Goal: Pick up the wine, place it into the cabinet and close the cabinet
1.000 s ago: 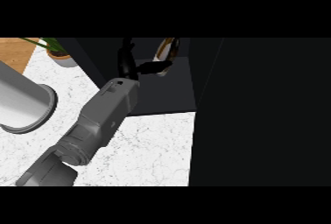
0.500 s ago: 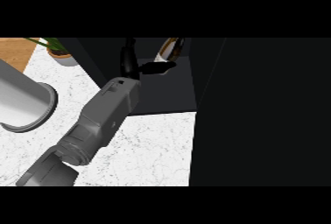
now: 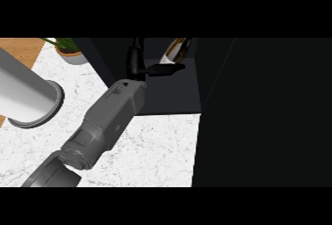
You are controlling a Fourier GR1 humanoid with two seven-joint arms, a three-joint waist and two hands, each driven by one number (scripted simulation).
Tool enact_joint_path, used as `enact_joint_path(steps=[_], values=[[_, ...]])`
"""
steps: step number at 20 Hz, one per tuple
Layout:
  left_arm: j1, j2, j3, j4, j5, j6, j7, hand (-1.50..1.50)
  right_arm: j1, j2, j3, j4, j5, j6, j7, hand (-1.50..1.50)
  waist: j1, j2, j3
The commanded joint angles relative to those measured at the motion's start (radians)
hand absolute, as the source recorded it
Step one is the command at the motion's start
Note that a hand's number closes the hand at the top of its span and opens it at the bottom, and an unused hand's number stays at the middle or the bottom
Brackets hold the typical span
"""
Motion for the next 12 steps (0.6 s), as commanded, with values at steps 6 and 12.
enact_joint_path(steps=[6, 12], values=[[0.068, -0.001, -0.001, -0.178, -0.011, -0.023, 0.048, -1.50, 0.133, -0.032, -0.023, -0.198, -0.086, 0.020, 0.041, -1.50, 0.032, -0.021, 0.001], [0.188, 0.029, -0.035, -0.337, -0.032, -0.070, 0.050, -1.50, 0.031, -0.016, -0.012, -0.228, -0.060, -0.040, 0.138, -1.50, 0.045, -0.018, -0.001]])
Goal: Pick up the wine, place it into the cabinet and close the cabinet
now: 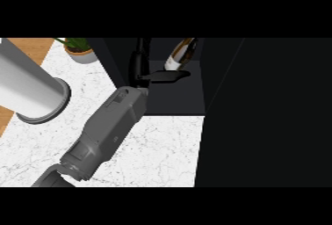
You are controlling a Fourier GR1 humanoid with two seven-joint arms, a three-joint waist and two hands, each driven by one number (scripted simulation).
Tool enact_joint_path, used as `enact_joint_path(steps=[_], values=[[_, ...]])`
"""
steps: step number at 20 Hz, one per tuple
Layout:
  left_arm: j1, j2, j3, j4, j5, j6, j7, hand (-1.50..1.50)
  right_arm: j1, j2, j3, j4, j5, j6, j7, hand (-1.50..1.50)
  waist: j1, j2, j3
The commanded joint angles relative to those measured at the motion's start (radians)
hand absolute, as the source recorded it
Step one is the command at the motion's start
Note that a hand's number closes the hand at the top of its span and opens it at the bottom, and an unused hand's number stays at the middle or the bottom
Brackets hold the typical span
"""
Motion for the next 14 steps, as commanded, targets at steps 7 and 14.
enact_joint_path(steps=[7, 14], values=[[0.245, 0.040, -0.094, -0.383, -0.040, 0.019, 0.114, -1.50, 0.050, -0.023, 0.031, -0.206, -0.026, -0.020, 0.084, -1.50, 0.012, -0.005, 0.000], [0.505, 0.067, -0.195, -0.733, -0.070, 0.094, 0.177, -1.50, 0.021, -0.020, 0.012, -0.172, -0.026, -0.034, 0.065, -1.50, 0.016, -0.003, 0.000]])
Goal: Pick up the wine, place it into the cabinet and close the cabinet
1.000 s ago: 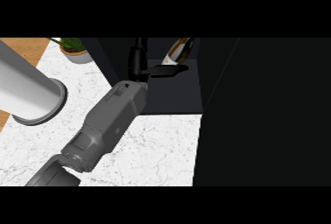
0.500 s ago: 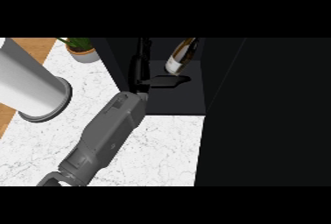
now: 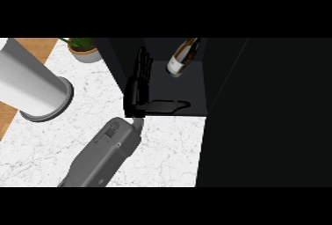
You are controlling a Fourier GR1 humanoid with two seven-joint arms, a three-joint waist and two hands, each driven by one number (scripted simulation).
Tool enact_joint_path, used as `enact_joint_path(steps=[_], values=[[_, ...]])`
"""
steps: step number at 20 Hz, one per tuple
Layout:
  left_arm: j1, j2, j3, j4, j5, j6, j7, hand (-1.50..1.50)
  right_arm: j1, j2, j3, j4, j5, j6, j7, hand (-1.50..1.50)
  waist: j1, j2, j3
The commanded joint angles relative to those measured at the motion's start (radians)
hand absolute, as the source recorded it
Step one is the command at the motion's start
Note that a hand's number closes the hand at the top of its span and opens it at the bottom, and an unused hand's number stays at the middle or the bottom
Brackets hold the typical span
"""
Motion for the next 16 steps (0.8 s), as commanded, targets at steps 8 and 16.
enact_joint_path(steps=[8, 16], values=[[0.386, 0.044, -0.174, -0.468, -0.095, 0.099, 0.017, -1.50, 0.042, -0.022, 0.020, -0.211, -0.026, -0.023, 0.075, -1.50, -0.017, 0.007, 0.000], [0.619, 0.169, -0.230, -0.674, -0.132, 0.089, -0.013, -1.50, 0.052, -0.180, 0.110, -0.191, -0.068, 0.145, 0.110, 1.50, -0.008, 0.005, -0.001]])
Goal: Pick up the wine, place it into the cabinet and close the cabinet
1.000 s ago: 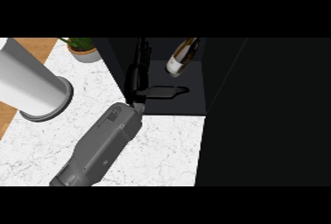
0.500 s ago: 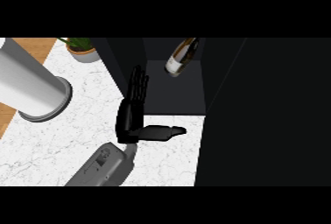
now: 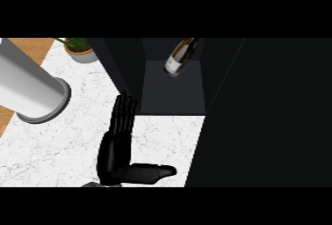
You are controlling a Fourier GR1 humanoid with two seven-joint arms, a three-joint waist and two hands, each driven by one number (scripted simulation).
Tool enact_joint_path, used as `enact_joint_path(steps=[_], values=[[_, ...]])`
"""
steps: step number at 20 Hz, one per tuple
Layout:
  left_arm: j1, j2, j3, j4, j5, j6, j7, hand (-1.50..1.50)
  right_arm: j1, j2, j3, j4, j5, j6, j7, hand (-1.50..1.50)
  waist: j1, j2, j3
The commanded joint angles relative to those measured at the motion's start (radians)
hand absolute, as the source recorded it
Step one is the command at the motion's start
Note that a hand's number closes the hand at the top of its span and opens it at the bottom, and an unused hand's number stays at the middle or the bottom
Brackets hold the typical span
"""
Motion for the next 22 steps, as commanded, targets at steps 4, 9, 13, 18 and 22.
enact_joint_path(steps=[4, 9, 13, 18, 22], values=[[0.192, 0.132, -0.010, -0.212, -0.013, 0.004, 0.005, -1.50, 0.070, -0.099, 0.157, -0.193, -0.120, 0.116, 0.122, 1.50, 0.010, -0.001, -0.001], [0.302, 0.222, 0.044, -0.271, 0.016, -0.078, -0.046, -1.50, 0.012, -0.045, 0.304, -0.191, -0.018, 0.091, 0.154, 1.50, 0.007, 0.001, -0.003], [0.344, 0.282, 0.126, -0.317, 0.066, -0.120, -0.045, -1.50, -0.071, 0.019, 0.394, -0.160, 0.054, 0.057, 0.170, 1.50, 0.009, -0.002, -0.005], [0.436, 0.353, 0.194, -0.406, 0.117, -0.184, -0.061, -1.50, -0.173, 0.108, 0.454, -0.072, 0.055, -0.001, 0.276, 1.50, 0.023, 0.000, -0.005], [0.459, 0.405, 0.296, -0.383, 0.196, -0.258, -0.053, -1.50, -0.241, 0.193, 0.492, -0.024, 0.053, -0.040, 0.338, 1.50, 0.029, -0.002, -0.007]])
